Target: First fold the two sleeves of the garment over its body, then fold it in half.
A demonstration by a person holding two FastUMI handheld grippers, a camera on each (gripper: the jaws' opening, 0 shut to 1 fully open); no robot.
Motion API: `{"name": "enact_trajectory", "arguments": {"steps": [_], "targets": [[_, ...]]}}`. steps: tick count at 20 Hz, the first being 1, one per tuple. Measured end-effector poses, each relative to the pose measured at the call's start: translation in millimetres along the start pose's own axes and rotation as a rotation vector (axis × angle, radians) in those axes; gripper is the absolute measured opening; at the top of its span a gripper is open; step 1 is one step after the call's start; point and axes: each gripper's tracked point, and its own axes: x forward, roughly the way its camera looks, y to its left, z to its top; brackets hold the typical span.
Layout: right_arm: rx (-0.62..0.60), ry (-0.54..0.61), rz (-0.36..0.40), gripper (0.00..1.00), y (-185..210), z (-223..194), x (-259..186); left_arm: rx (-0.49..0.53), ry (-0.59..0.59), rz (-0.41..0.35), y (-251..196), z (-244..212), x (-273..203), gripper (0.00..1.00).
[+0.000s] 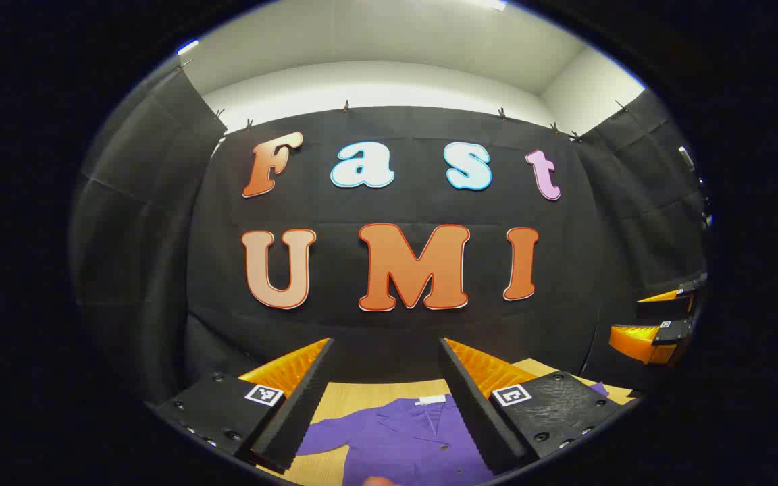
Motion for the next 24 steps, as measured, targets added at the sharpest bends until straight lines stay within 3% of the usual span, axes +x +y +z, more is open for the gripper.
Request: {"name": "enact_trajectory", "arguments": {"steps": [10, 15, 24], "targets": [[0.077, -0.036, 0.151, 0.93, -5.2, -14.7, 92.9, 0.063, 0.001, 0.151, -25.0, -22.1, 55.8, 0.96], [0.106, -0.016, 0.137, 0.93, -8.7, -20.8, 118.6, 0.071, 0.036, 0.140, -34.8, -39.6, 81.1, 0.96], [0.138, 0.056, 0.022, 0.93, -9.5, -42.4, 141.9, 0.082, 0.036, 0.058, -21.2, -43.4, 115.4, 0.96]]}}
